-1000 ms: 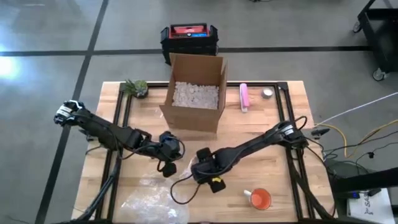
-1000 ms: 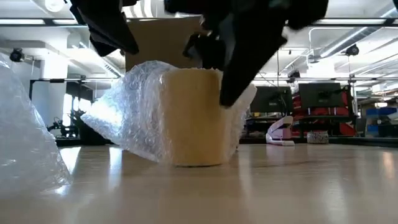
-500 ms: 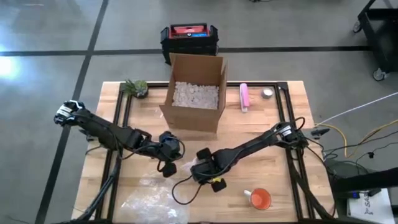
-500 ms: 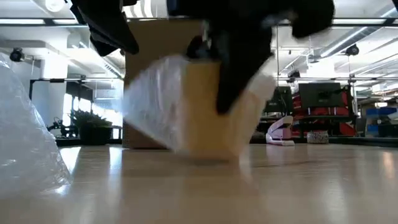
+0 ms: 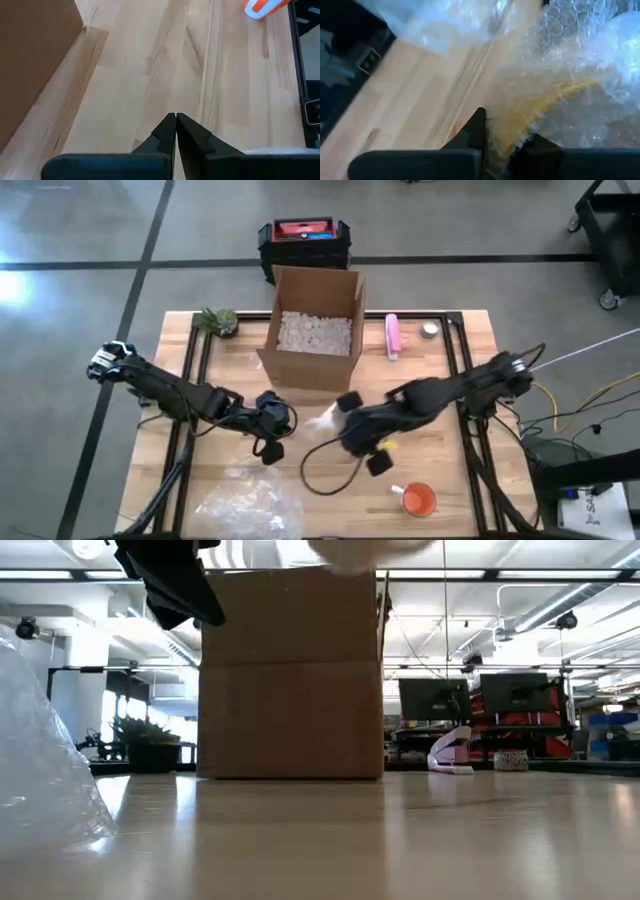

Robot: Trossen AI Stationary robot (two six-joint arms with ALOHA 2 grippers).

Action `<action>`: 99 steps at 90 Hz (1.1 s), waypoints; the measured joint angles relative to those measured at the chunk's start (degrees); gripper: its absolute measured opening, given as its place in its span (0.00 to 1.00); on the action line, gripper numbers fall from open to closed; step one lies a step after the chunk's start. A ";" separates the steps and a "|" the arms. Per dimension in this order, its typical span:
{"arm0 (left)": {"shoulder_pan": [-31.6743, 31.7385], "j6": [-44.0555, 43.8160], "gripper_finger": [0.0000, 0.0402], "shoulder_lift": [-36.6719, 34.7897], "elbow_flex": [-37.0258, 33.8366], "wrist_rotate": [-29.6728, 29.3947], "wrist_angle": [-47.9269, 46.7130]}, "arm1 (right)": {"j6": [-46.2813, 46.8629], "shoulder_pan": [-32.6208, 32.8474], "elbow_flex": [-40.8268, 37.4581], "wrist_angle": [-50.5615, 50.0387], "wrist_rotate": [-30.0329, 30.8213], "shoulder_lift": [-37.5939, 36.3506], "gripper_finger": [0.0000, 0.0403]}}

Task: Wrap mug
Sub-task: Put the wrapped yellow mug into the brown cardboard box

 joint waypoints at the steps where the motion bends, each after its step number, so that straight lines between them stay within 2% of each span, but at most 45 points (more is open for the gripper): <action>1: 0.00 0.04 0.00 0.00 0.00 0.00 -0.01 | -0.02 -0.28 0.00 0.24 0.10 -0.53 0.03; 22: 0.00 0.26 0.00 0.00 0.00 0.00 0.41 | -4.18 -6.88 0.04 8.60 5.69 -8.00 0.03; 41: 0.00 0.26 0.00 0.02 0.00 -0.01 0.52 | -6.01 -16.55 3.30 15.84 5.96 -7.24 0.03; 54: 0.00 0.26 0.00 0.02 -0.02 -0.02 0.58 | -4.33 -25.05 11.47 13.11 4.67 -1.14 0.03; 79: 0.00 0.24 0.00 0.03 -0.02 -0.02 0.58 | 1.60 -38.83 31.48 -1.79 -9.98 16.23 0.03; 99: 0.00 0.21 0.00 0.02 -0.24 -0.02 0.71 | 2.33 -42.69 32.13 -8.06 -14.12 24.87 0.03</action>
